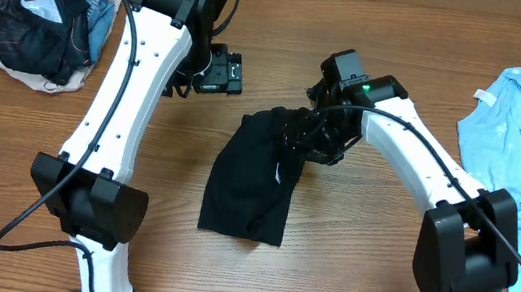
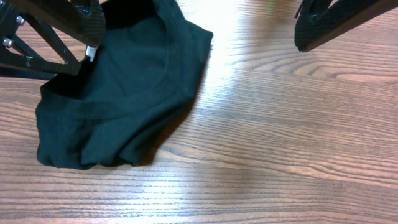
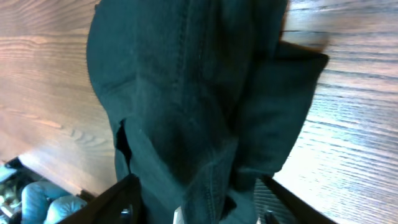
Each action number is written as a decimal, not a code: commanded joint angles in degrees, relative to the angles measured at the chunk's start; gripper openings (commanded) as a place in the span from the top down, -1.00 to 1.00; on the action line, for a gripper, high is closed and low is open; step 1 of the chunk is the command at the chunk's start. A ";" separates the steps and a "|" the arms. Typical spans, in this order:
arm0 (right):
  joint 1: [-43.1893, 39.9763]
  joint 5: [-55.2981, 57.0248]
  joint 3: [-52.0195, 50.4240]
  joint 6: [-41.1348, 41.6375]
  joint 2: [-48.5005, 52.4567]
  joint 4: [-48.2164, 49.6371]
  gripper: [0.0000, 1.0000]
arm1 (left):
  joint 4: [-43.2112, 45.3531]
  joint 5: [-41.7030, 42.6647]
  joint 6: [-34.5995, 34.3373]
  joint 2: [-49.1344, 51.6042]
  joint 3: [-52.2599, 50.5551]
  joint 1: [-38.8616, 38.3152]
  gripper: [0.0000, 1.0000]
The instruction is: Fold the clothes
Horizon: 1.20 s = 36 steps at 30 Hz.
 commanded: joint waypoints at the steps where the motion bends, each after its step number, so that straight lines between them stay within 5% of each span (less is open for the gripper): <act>1: 0.15 2.93 0.90 2.01 1.44 0.44 -0.09 | -0.15 -0.79 1.97 -0.63 -0.15 0.02 -1.00; 13: -1.01 8.66 0.90 1.99 3.65 0.15 0.92 | -0.15 -0.76 3.23 -0.63 -0.22 0.02 -1.00; 22: -2.56 22.58 0.90 1.99 3.78 -4.42 0.92 | -0.17 -0.76 3.63 -0.63 -0.22 0.02 -1.00; 24: -2.82 24.35 0.92 1.92 3.78 -5.11 0.62 | -0.15 -0.76 3.65 -0.63 -0.22 0.02 -1.00; 25: -2.99 25.03 0.94 1.68 3.78 -5.62 0.03 | -0.15 -0.76 3.65 -0.63 -0.22 0.02 -1.00; 26: -3.26 25.70 1.01 1.49 3.78 -6.25 -0.34 | -0.15 -0.76 3.65 -0.63 -0.22 -0.02 -1.00; 29: -4.28 26.91 2.73 1.55 3.78 -10.80 -0.57 | -0.15 -0.76 3.65 -0.63 -0.22 -0.04 -1.00; 36: -6.40 17.46 14.08 0.94 2.99 -26.34 -0.50 | -0.15 -0.81 3.63 -0.63 -0.22 -0.02 -1.00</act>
